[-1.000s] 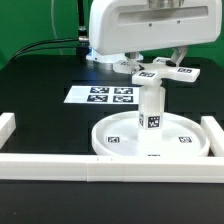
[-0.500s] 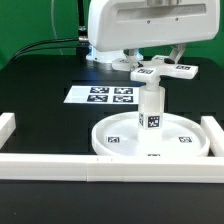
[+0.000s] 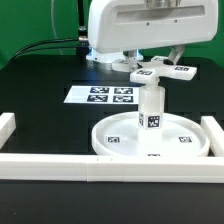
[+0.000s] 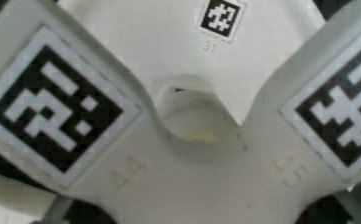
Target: Assemble round table
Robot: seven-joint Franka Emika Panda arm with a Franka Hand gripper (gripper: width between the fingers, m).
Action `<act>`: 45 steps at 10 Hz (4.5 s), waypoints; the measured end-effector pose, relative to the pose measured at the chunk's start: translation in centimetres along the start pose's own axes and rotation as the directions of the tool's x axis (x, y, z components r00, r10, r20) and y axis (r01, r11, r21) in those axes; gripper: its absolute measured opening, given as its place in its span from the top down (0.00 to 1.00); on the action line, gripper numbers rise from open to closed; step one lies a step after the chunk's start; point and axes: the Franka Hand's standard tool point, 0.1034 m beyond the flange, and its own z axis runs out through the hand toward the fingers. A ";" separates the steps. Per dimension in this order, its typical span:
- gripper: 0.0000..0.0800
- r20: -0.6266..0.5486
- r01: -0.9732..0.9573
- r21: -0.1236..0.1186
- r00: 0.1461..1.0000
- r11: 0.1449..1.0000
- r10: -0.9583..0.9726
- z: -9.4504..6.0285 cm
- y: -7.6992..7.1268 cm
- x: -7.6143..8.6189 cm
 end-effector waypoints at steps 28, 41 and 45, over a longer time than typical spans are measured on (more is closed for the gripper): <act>0.43 0.002 -0.902 0.139 0.412 0.408 0.911 1.3 0.0 0.3; 0.27 0.113 -0.915 0.069 -0.388 -0.397 0.915 1.2 -0.3 0.2; 0.19 0.164 -0.930 0.128 -0.323 -0.345 0.932 -2.5 -0.5 0.3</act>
Offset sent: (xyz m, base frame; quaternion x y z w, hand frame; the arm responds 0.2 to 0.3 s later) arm 0.0033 0.0034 -0.0083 0.0052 0.0057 -0.0033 1.0000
